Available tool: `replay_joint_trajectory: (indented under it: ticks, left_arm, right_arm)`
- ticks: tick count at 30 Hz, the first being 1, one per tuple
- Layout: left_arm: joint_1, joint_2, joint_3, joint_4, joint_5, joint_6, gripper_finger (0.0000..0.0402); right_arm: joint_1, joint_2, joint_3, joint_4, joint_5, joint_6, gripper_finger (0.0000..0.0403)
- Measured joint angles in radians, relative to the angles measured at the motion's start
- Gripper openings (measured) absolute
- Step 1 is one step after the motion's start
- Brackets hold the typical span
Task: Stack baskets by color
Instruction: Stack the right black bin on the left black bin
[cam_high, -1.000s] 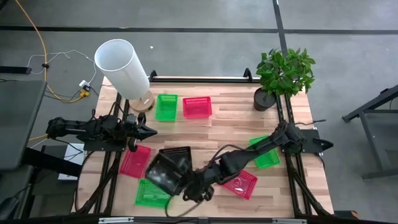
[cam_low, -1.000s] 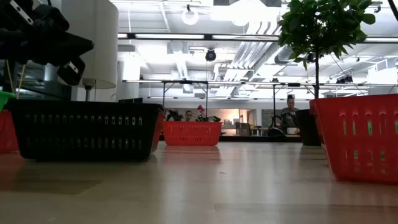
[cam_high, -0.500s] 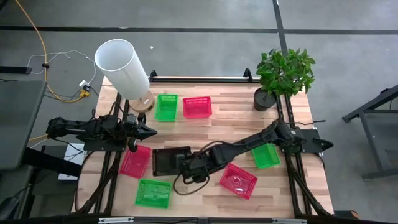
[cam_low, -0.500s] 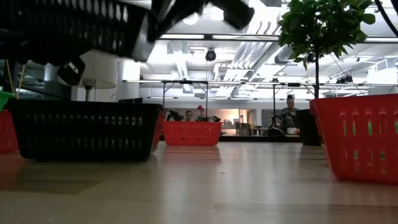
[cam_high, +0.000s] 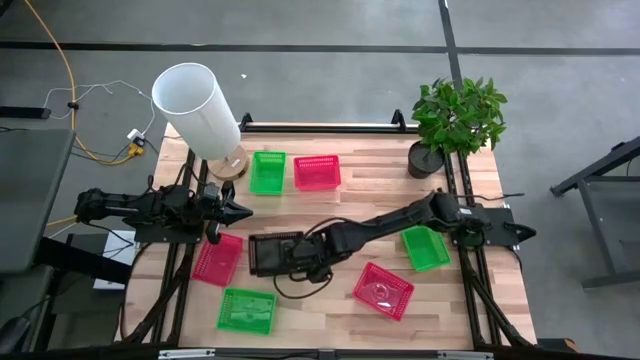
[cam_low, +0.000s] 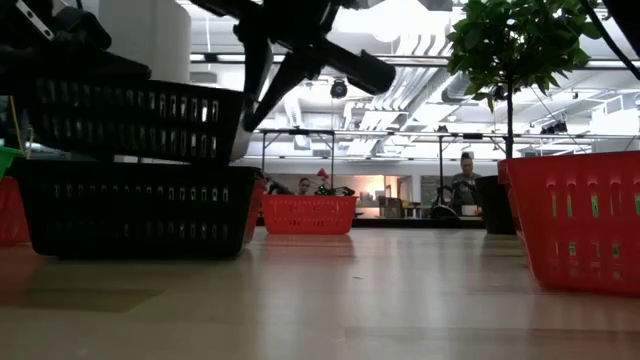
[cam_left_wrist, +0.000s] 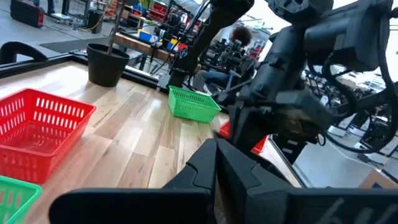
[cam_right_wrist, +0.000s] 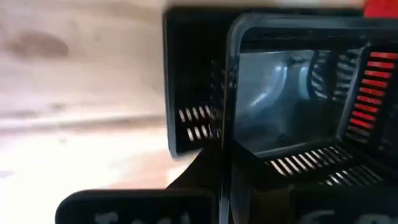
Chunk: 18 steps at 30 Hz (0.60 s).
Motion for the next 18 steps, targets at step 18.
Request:
replay_joint_trajectory:
  ticks: [18]
  left_arm:
    - [0.0, 0.0, 0.0, 0.0, 0.0, 0.0, 0.0001]
  right_arm:
    - [-0.001, 0.04, 0.0, -0.143, -0.09, 0.247, 0.0]
